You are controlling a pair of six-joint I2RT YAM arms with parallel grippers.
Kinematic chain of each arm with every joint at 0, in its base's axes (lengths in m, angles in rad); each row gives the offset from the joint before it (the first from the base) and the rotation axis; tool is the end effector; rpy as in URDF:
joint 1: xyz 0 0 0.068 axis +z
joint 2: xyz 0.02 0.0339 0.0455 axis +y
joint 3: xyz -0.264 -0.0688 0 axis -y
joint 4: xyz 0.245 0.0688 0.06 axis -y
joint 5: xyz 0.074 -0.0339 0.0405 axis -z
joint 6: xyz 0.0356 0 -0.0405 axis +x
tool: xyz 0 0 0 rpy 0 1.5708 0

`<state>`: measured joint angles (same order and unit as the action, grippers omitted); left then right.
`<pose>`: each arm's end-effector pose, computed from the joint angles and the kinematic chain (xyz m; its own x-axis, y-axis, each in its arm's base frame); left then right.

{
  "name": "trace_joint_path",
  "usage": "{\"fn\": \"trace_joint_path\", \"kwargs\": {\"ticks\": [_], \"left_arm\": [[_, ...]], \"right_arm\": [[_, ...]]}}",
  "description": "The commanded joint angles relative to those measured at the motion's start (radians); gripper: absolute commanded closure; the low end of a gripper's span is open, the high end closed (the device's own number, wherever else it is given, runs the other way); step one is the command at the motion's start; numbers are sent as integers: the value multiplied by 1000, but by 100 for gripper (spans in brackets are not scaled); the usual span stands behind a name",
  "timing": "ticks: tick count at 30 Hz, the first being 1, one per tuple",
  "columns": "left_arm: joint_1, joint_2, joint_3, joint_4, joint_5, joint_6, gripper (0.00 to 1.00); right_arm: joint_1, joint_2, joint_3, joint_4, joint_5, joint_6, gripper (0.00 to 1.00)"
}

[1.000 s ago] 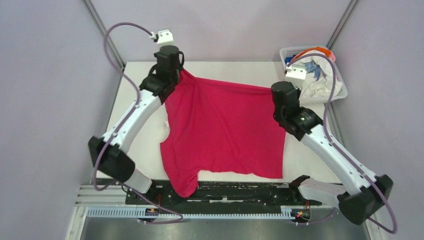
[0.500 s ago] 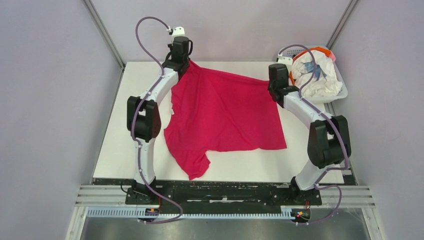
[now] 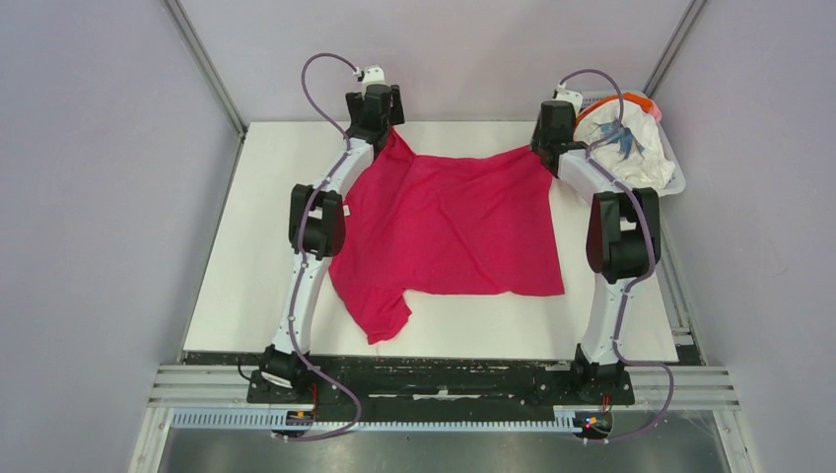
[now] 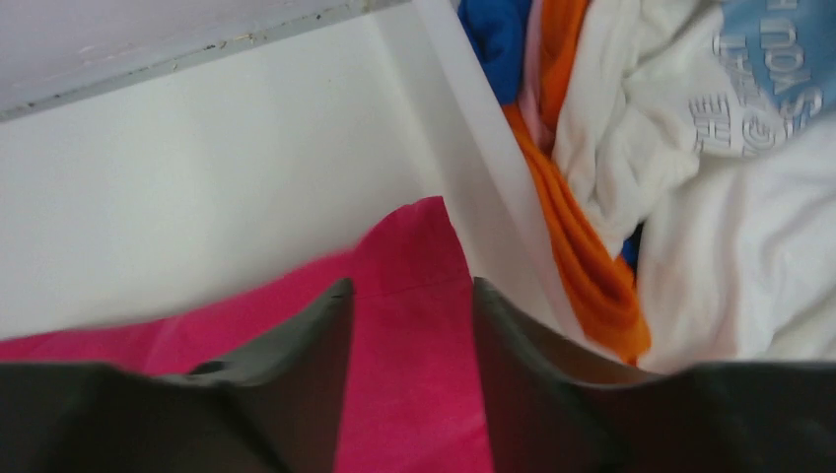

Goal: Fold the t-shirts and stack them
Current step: Flatten out the tshirt

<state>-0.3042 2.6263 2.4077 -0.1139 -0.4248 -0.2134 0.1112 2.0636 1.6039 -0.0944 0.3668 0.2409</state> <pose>0.5792 -0.1665 0.2143 -0.2834 -0.1133 -0.9523 -0.1625 0.9843 -0.0687 0.4807 0.0408 0.2347 -0.4602 0.1727 -0.8708 0.3185 0.9477 0.0196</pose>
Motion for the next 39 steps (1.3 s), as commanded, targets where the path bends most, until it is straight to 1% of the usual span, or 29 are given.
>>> {"fn": "trace_joint_path", "kwargs": {"ticks": [1,2,3,7,11,13,16,18,20,22,23,25,28,31,34,39], "left_arm": [[2,-55,67,3,50,-71,0],[3,-86,39,-3,61,-75,0],[2,-130,-4,-13,64,-81,0],[2,-328,-197,-87,52,-117,0],[3,-542,-463,-162,45,-165,0],[4,-626,-579,-196,73,-173,0],[10,-738,-768,-222,57,-214,0],[33,-789,-887,-204,100,-249,0],[71,-821,-976,-229,205,-296,0],[106,-848,-1082,-178,298,-326,0],[124,-855,-1130,-148,327,-335,0],[157,-852,-1180,-103,402,-366,0],[191,-828,-1230,-25,544,-407,0],[195,-800,-1253,35,619,-429,0],[195,-787,-1261,51,625,-449,0],[194,-796,-1283,70,588,-464,0]], "right_arm": [[-2,-2,102,-32,-124,-35,15],[-2,-21,76,-28,-132,-40,5],[-1,-48,50,-23,-140,-44,2],[20,-165,-89,5,-204,-58,2],[66,-285,-258,21,-239,-69,2],[86,-332,-351,27,-257,-66,2],[103,-401,-484,47,-296,-42,2],[112,-436,-568,54,-326,-39,2],[117,-463,-627,53,-344,-31,2],[118,-481,-674,60,-364,-34,2],[119,-485,-692,61,-398,-32,2],[118,-490,-728,60,-421,-37,2],[118,-494,-768,56,-411,-36,2],[119,-494,-786,35,-385,-40,2],[118,-496,-795,23,-373,-45,2],[119,-489,-801,12,-336,-49,2]]}}
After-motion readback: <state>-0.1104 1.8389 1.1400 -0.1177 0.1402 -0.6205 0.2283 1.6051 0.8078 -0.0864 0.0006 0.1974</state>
